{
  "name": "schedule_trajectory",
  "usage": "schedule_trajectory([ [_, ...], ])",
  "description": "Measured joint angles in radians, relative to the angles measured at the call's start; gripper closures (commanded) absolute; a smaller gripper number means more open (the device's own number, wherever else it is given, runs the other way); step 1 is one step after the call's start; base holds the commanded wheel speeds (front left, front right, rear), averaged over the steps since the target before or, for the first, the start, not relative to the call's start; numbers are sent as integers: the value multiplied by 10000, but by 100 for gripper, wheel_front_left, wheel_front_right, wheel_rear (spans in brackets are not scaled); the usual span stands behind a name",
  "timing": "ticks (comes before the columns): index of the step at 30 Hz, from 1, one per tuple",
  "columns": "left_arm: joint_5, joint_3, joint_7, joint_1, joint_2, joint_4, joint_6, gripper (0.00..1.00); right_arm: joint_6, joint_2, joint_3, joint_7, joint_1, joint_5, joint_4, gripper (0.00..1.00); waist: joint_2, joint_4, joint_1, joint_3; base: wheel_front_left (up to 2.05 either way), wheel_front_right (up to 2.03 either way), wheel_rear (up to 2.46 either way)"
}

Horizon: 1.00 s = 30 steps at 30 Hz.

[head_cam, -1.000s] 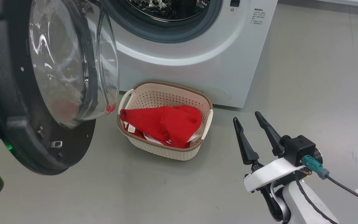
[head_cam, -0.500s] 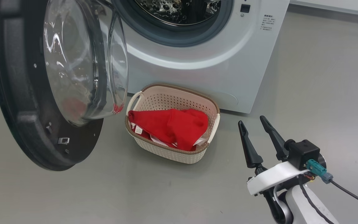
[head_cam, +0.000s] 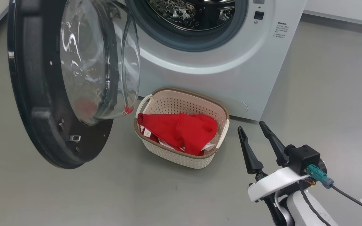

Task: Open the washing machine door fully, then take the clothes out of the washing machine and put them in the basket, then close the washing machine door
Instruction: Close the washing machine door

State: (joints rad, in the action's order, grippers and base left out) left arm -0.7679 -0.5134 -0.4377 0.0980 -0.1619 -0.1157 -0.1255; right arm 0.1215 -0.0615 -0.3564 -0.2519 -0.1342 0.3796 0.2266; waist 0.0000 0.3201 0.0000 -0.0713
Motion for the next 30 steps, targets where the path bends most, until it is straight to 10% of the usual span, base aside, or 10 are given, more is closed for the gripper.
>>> schedule_trajectory([
  [16, 2180, 2426, 3591, -1770, 140, 769, 0, 100, 0, 4, -21, 0, 5, 0, -31, 0, 0, 9, 0, 39, 0, 0, 0],
  [17, 2418, 2579, 3781, -1871, 67, 763, 0, 81, 0, 6, -23, 0, 5, 0, -33, 0, 0, 4, 0, 36, 0, 0, 0],
  [18, 2650, 2661, 3975, -1964, 0, 742, 0, 23, 0, 4, -21, 0, 5, 0, -35, 0, 0, -1, 0, 34, 0, 0, 0],
  [19, 2849, 2708, 4190, -2049, -81, 711, 0, 0, 0, 6, -23, 0, 6, 0, -35, 0, 0, -5, 0, 31, 0, 0, 0],
  [30, 3847, 3057, 5785, -2440, -125, 44, 0, 0, 0, 10, -12, 0, 7, 0, -50, 0, 0, -44, 0, 20, 0, 0, 0],
])
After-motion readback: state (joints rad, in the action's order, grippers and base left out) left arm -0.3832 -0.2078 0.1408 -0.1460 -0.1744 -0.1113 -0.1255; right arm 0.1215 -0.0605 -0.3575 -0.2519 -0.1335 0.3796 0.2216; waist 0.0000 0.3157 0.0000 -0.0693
